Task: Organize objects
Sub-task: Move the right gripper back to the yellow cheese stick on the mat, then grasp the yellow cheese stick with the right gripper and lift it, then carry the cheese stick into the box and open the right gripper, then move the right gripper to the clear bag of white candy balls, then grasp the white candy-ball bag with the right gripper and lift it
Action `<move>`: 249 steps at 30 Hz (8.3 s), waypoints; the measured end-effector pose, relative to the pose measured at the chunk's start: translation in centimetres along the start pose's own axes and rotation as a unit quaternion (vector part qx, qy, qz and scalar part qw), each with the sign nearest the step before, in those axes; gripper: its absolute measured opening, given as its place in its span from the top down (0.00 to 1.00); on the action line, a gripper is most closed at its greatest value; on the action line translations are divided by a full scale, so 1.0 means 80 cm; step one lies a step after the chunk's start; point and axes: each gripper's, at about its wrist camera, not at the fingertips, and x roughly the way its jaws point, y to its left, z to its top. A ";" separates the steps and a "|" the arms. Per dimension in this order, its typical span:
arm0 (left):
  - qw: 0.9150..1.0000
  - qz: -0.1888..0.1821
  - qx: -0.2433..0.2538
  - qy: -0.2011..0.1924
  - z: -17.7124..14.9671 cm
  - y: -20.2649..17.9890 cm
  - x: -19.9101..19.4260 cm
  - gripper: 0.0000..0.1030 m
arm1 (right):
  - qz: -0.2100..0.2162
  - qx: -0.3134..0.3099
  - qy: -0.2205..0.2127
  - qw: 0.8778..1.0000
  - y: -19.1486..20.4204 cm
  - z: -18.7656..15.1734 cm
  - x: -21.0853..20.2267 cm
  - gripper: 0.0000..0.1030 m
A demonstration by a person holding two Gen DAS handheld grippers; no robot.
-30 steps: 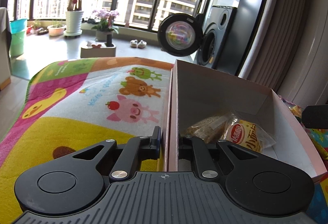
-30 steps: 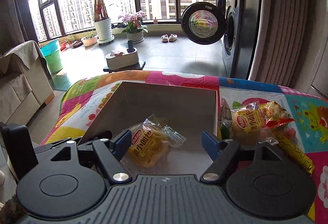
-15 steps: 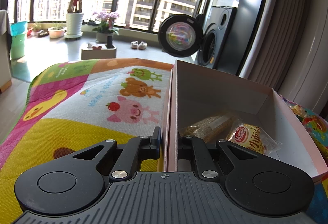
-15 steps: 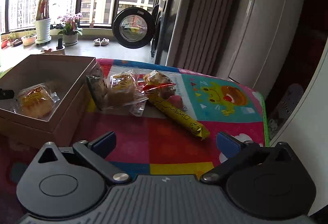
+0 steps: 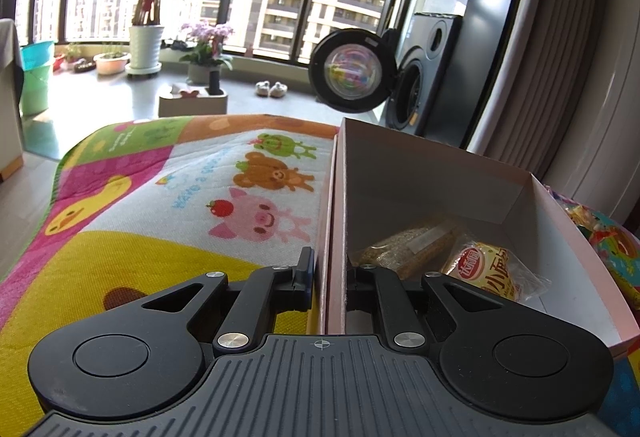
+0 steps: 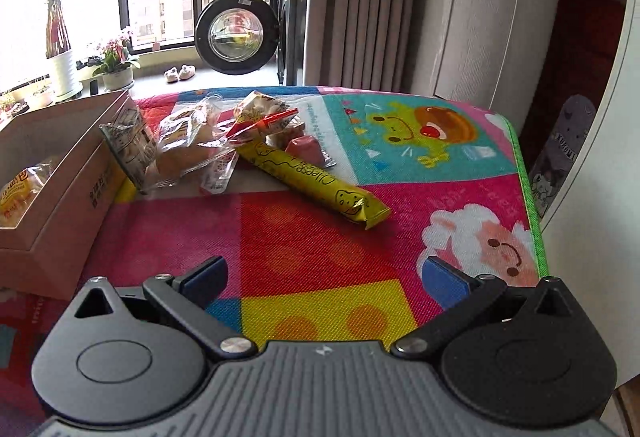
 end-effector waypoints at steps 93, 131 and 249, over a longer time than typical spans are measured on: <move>0.999 0.011 0.029 -0.026 0.005 -0.012 -0.015 0.90 | 0.182 -0.078 0.091 0.976 0.104 -0.037 -0.154 0.79; 0.999 0.005 0.022 -0.023 0.002 -0.009 -0.014 0.89 | 0.129 0.006 0.014 0.991 0.112 0.114 -0.032 0.69; 1.000 0.010 0.020 -0.004 -0.004 -0.010 -0.003 0.89 | 0.122 0.135 0.074 0.981 -0.029 -0.022 -0.030 0.31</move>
